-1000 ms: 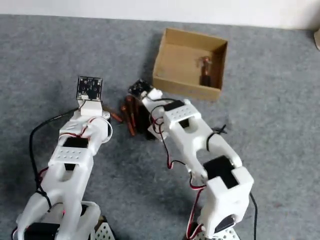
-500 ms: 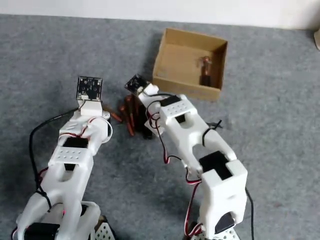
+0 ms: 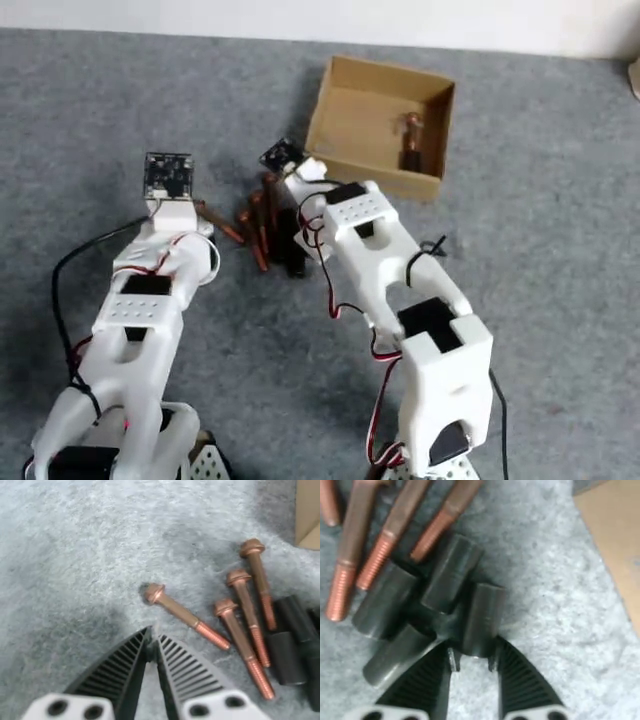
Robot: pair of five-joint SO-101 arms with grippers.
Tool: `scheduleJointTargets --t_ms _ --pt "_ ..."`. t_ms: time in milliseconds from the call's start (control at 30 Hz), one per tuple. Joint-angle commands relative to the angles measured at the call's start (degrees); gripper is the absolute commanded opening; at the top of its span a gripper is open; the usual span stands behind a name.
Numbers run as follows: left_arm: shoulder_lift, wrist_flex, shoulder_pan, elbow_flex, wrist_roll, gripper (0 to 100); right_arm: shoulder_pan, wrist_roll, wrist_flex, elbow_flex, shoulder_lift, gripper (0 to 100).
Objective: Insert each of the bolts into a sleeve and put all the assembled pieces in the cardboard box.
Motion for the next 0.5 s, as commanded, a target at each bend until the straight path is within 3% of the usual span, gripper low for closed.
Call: scheduleJointTargets --t_ms 0,467 --pt "-0.48 -1.14 -0.84 -3.03 0.70 1 -1.10 -1.23 1.71 0.57 -3.12 0.4" --pt "-0.48 -1.23 -0.57 -3.03 0.70 1 -0.92 -1.32 1.89 25.36 -40.48 0.4"
